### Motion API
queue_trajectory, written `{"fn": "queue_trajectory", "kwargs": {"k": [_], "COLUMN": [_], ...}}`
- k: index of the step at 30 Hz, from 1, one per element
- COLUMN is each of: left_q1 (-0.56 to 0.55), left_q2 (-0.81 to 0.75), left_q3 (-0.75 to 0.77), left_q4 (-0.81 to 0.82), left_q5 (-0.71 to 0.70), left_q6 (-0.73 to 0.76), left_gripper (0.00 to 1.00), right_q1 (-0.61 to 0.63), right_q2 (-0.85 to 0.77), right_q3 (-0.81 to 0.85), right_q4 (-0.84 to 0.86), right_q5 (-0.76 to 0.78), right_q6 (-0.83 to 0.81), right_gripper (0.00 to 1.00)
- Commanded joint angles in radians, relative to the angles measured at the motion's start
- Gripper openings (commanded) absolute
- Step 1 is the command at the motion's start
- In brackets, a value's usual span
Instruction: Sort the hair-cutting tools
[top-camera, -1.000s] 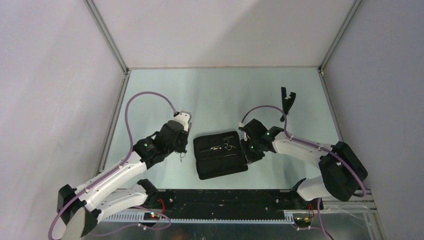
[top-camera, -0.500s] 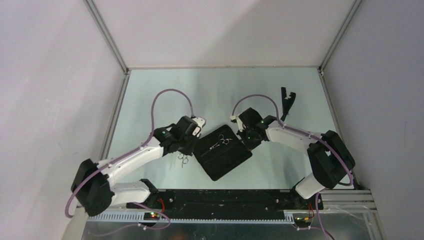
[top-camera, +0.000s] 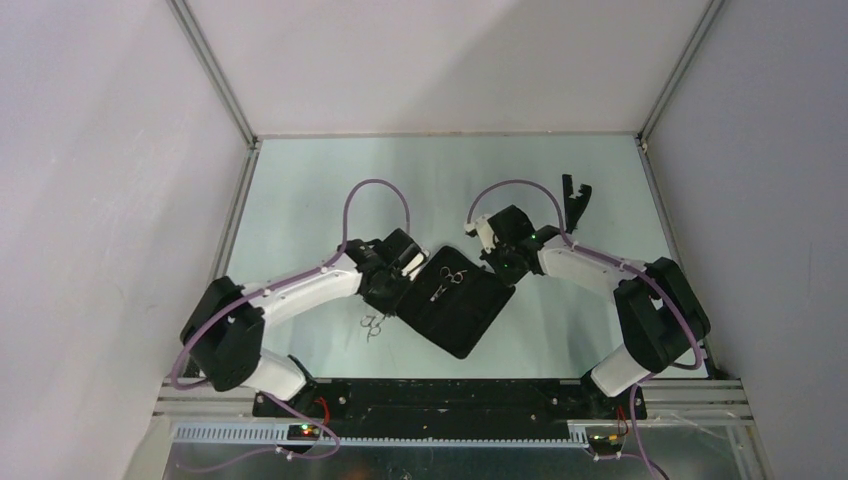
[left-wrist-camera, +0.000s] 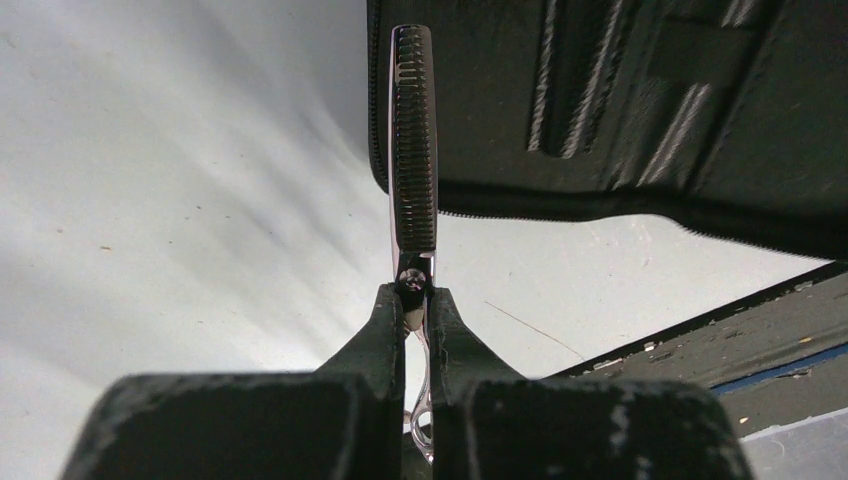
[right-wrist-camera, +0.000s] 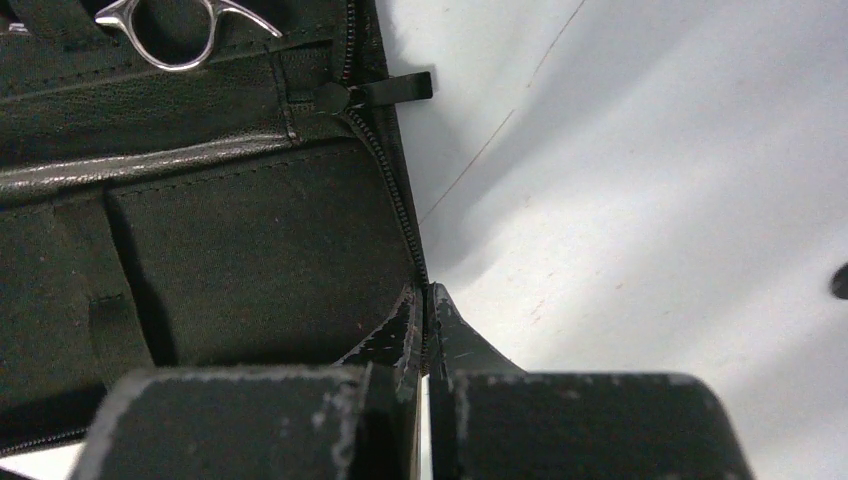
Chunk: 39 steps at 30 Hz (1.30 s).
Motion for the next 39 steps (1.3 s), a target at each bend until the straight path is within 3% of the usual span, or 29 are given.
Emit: {"fn": "queue_trajectory", "kwargs": {"k": [1,14,39], "left_q1": [-0.013,-0.040,-0.026], "left_q2": [0.045,0.178,0.291], "left_q3": [0.055,0.112,0.204], "left_q4": [-0.045,-0.045,0.094], "left_q5": [0.030,0.074,-0.069], "left_q6": [0.009,0.016,-0.108], "left_gripper": [0.00,0.00,0.00], "right_q1": [-0.013,-0.007,0.020], "right_q2": [0.010,0.034,0.026], "right_q3": [0.036,0.036,0.034], "right_q4": [0.070,0.082,0.065], "right_q5": [0.037,0.050,0.057], "right_q6": [-0.084,-0.083,-0.081], "right_gripper": [0.00,0.00,0.00]}}
